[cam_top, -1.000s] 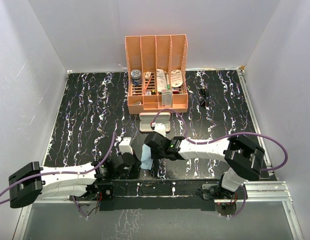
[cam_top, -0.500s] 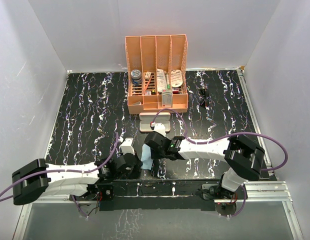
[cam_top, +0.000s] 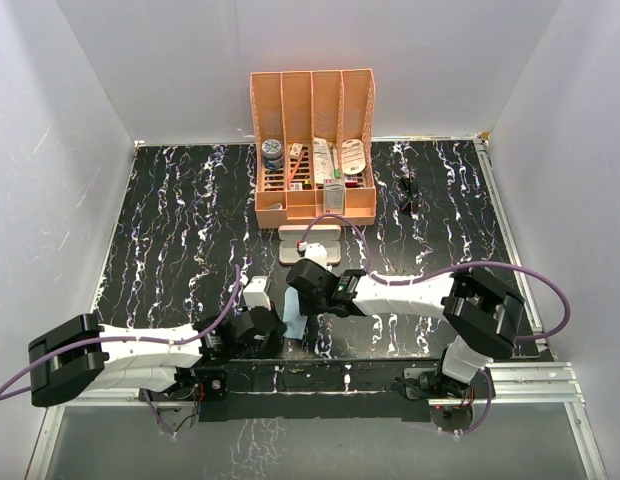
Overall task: Organize the sunglasses
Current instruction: Adjust the glasses cleaning cloth at the center of the board.
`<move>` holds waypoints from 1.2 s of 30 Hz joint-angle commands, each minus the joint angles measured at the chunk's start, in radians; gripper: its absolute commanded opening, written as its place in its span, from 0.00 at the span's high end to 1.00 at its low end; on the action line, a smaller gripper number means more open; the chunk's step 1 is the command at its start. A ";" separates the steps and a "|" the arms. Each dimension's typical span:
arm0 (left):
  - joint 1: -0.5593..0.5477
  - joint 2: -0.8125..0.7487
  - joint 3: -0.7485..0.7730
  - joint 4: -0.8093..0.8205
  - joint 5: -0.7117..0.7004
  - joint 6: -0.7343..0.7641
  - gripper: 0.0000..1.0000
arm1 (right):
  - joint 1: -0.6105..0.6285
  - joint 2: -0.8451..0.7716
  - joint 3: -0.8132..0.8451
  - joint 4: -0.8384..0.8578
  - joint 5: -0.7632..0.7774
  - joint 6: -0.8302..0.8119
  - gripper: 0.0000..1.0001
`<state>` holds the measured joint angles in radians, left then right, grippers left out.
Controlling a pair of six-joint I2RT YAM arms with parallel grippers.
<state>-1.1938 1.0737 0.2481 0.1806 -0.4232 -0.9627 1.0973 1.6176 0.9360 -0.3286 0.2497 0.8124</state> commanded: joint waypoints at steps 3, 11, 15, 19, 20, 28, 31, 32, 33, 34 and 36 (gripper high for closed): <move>-0.006 -0.009 -0.021 -0.043 -0.014 -0.013 1.00 | -0.007 0.031 0.086 0.071 -0.010 -0.034 1.00; -0.006 -0.029 -0.018 -0.068 -0.017 -0.013 1.00 | -0.019 0.090 0.083 0.137 -0.076 -0.032 1.00; -0.006 -0.034 -0.018 -0.076 -0.020 -0.010 1.00 | -0.022 0.107 0.067 0.157 -0.093 -0.026 1.00; -0.006 -0.033 -0.017 -0.075 -0.016 -0.009 1.00 | -0.027 0.117 0.062 0.161 -0.089 -0.026 1.00; -0.006 -0.033 -0.018 -0.075 -0.016 -0.010 1.00 | -0.029 0.117 0.059 0.163 -0.087 -0.025 1.00; -0.006 -0.038 -0.018 -0.078 -0.016 -0.008 1.00 | -0.061 0.168 0.023 0.194 -0.098 -0.023 1.00; -0.006 -0.040 -0.019 -0.077 -0.015 -0.008 1.00 | -0.067 0.172 0.013 0.195 -0.089 -0.019 1.00; -0.006 -0.039 -0.019 -0.077 -0.015 -0.008 1.00 | -0.071 0.172 0.009 0.195 -0.087 -0.018 1.00; -0.005 -0.038 -0.020 -0.078 -0.015 -0.009 1.00 | -0.075 0.172 0.007 0.193 -0.081 -0.013 1.00; -0.005 -0.040 -0.021 -0.077 -0.015 -0.010 1.00 | -0.079 0.171 0.004 0.190 -0.071 -0.009 1.00; -0.006 -0.040 -0.024 -0.075 -0.013 -0.011 1.00 | -0.088 0.169 -0.003 0.188 -0.063 -0.006 1.00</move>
<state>-1.1946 1.0454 0.2443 0.1459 -0.4255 -0.9737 1.0317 1.7664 0.9672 -0.1322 0.1387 0.7994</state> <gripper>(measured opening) 0.007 0.005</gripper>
